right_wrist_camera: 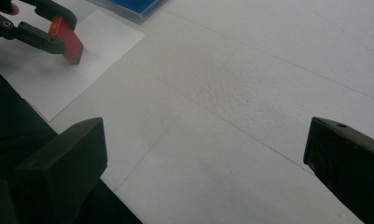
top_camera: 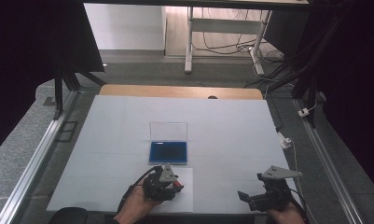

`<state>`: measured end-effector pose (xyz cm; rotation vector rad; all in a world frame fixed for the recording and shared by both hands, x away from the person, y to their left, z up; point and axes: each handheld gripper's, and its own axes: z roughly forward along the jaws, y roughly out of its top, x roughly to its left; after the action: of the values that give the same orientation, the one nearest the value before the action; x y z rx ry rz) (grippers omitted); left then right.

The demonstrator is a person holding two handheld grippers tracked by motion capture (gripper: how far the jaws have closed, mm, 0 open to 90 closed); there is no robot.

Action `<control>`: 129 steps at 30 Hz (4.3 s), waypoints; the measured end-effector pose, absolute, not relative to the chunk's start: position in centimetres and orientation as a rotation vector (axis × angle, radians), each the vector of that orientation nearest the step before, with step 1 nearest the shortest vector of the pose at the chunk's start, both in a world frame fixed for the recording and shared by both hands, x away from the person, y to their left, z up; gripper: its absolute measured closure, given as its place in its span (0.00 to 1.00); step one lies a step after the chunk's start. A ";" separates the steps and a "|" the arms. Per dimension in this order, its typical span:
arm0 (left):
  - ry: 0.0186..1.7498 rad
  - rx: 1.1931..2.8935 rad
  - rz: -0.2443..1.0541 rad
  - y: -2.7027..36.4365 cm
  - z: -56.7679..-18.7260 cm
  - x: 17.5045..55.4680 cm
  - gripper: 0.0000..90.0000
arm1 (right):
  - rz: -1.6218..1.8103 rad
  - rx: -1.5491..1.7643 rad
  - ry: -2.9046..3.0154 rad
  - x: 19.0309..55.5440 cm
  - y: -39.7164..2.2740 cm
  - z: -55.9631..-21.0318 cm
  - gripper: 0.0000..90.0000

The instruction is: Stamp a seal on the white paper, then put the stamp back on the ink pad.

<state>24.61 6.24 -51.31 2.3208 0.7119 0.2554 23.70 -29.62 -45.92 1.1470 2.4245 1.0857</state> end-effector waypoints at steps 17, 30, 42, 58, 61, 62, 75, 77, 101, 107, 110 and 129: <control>0.703 2.325 0.264 6.1 -51.3 24.6 0.65 | 1.073 1.142 2.434 23.7 -29.5 -45.9 0.00; 0.665 2.330 0.208 6.6 -51.2 25.3 0.64 | 1.073 1.144 2.435 23.7 -29.6 -45.9 0.00; 0.667 2.273 0.182 7.1 -49.9 25.8 0.64 | 1.072 1.142 2.435 23.7 -29.6 -45.9 0.00; 0.679 2.251 0.180 8.0 -48.8 26.2 0.64 | 1.074 1.137 2.435 23.7 -29.6 -45.9 0.00; 0.683 2.246 0.187 8.2 -48.6 26.3 0.64 | 1.074 1.136 2.433 23.7 -29.6 -45.9 0.00; 0.686 2.243 0.188 8.3 -48.5 26.3 0.64 | 1.074 1.136 2.433 23.7 -29.6 -45.9 0.00; 0.731 2.216 0.220 10.1 -47.5 27.2 0.64 | 1.076 1.136 2.435 23.7 -29.6 -45.9 0.00; 0.737 2.220 0.222 10.4 -47.4 27.4 0.64 | 1.075 1.136 2.434 23.7 -29.6 -45.9 0.00; 0.819 2.161 0.252 12.6 -46.2 29.5 0.64 | 1.076 1.145 2.431 23.7 -29.6 -46.0 0.00; 0.829 2.150 0.249 12.8 -46.2 30.6 0.64 | 1.067 1.146 2.435 23.8 -29.5 -46.0 0.00; 0.836 2.149 0.244 12.7 -46.4 31.2 0.64 | 1.068 1.151 2.433 23.8 -29.5 -46.0 0.00; 0.850 2.153 0.269 12.0 -47.2 34.0 0.64 | 1.064 1.162 2.435 23.8 -29.5 -46.0 0.00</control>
<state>34.01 12.00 -47.25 2.1525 0.8497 0.2693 23.85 -29.53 -46.01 1.1618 2.4350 1.0644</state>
